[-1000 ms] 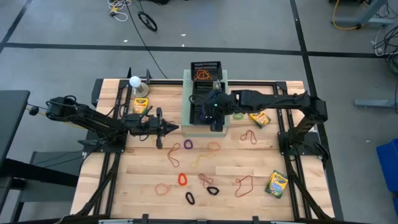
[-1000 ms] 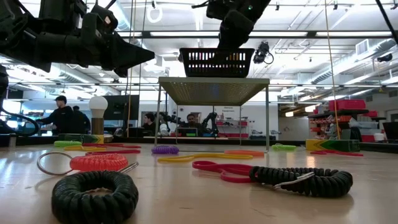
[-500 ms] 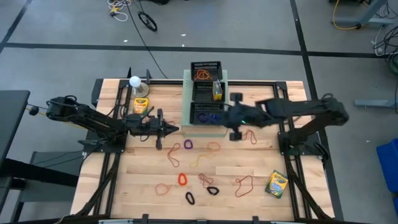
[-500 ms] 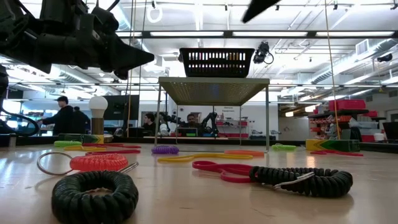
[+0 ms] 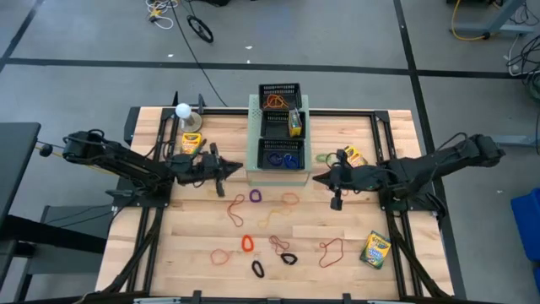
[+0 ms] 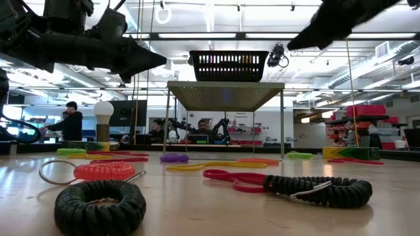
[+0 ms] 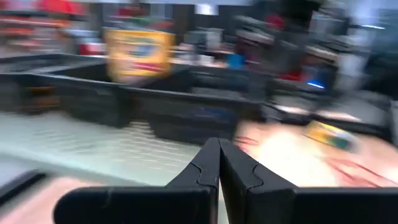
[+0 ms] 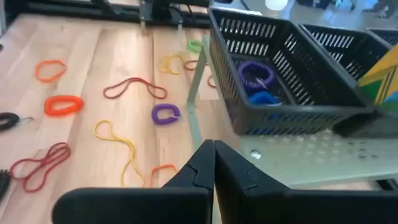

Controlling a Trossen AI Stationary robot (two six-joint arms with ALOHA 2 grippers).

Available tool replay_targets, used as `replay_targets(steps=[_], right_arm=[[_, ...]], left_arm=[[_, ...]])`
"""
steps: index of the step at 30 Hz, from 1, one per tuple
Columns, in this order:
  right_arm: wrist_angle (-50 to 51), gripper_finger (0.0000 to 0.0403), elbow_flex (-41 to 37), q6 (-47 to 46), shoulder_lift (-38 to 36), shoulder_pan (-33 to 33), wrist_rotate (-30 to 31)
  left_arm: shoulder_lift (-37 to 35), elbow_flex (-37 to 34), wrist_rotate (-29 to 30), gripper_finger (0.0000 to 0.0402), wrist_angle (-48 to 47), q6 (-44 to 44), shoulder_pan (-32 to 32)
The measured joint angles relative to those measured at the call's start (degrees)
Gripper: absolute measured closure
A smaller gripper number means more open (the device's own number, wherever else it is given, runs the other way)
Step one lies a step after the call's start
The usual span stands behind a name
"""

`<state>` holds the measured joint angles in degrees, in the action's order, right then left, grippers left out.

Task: Pick & Place Office Desk Supplies
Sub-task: Adjust the top black bin on the shelf

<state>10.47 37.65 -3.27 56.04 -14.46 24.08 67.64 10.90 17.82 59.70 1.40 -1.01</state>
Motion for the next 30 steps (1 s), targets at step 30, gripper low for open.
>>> replay_targets(steps=[30], right_arm=[[-8.4, 0.0394, -5.4, 1.3, -1.3, -1.3, 3.5]], left_arm=[[25.2, 45.1, -29.0, 0.0394, -34.0, 1.8, 44.6]])
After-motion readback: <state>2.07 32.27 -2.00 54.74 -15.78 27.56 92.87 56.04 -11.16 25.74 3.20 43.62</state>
